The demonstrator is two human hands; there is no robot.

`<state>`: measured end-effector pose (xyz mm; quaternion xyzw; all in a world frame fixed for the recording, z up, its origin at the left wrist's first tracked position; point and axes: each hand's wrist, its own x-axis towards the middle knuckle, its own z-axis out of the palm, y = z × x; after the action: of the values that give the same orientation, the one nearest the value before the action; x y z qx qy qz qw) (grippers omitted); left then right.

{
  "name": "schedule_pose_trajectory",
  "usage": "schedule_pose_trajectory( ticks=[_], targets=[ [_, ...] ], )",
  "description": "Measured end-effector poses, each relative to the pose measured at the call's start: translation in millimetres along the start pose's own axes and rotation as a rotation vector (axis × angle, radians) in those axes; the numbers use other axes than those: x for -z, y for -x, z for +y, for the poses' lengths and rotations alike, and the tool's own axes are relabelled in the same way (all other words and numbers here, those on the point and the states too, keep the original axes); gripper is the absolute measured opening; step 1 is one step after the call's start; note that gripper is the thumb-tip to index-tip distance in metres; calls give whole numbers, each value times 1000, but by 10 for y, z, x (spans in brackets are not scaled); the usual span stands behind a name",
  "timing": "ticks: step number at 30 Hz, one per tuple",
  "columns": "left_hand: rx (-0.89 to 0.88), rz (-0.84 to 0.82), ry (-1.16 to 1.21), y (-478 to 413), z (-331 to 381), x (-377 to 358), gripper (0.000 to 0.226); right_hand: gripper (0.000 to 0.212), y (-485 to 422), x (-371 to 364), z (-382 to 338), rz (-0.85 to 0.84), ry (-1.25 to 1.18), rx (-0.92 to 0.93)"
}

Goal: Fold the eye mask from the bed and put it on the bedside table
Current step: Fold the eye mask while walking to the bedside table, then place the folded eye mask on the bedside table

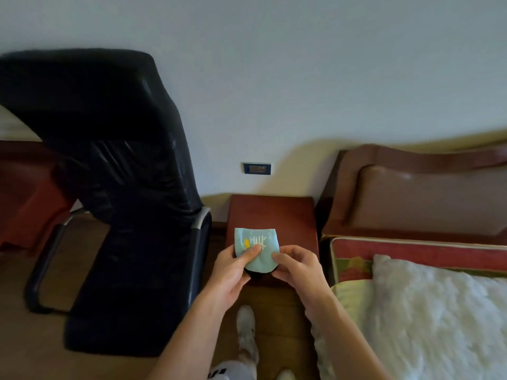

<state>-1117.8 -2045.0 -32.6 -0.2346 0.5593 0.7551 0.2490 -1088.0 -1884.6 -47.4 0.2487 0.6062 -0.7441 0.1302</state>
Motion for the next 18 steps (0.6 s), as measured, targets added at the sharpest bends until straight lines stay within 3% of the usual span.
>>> schedule_pose_trajectory(
  ticks=[10, 18],
  targets=[
    [50, -79, -1, -1265, 552, 125, 35, 12, -1173, -328, -325, 74, 62, -34],
    [157, -35, -15, -2351, 268, 145, 25, 6, -2169, -205, 51, 132, 160, -138]
  ],
)
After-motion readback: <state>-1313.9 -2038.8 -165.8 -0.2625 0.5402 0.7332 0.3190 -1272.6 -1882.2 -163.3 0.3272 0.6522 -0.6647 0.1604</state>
